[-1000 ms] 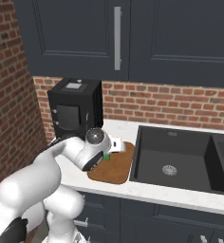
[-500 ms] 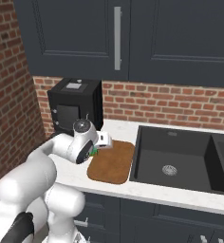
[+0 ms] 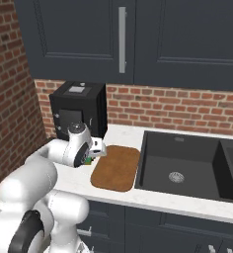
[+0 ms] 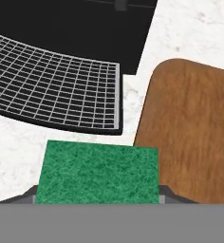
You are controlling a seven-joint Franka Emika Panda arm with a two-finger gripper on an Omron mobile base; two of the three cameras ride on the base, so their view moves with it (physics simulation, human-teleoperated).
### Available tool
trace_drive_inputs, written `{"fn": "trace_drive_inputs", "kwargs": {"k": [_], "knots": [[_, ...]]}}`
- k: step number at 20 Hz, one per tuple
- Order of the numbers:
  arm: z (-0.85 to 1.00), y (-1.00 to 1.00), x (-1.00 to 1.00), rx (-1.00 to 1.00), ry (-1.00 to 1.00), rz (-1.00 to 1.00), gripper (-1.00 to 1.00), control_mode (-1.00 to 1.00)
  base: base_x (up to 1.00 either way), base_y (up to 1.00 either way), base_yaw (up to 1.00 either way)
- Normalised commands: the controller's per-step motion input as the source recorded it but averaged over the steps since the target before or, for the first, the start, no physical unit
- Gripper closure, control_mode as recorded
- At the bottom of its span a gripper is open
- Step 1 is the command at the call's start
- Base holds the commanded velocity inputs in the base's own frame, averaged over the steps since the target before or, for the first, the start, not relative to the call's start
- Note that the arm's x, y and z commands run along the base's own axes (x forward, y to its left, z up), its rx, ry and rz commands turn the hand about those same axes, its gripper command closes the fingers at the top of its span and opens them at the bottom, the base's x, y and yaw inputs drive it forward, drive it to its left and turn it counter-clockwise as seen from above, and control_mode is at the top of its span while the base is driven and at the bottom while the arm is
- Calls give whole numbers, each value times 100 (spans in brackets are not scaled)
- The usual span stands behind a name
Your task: Pick up the sponge from the counter and clean the cutting board by briefly scrubbing or pressing down on the cutting board. Once finished, release the sponge.
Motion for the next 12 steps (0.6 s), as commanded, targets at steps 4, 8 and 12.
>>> {"fn": "trace_drive_inputs", "kwargs": {"k": [4,8,12], "knots": [[-21,33,0,0,9,6,100,-100,0,0,0],[-25,30,0,0,9,5,100,-100,0,0,0],[-31,20,-3,0,5,5,100,-100,0,0,0]]}}
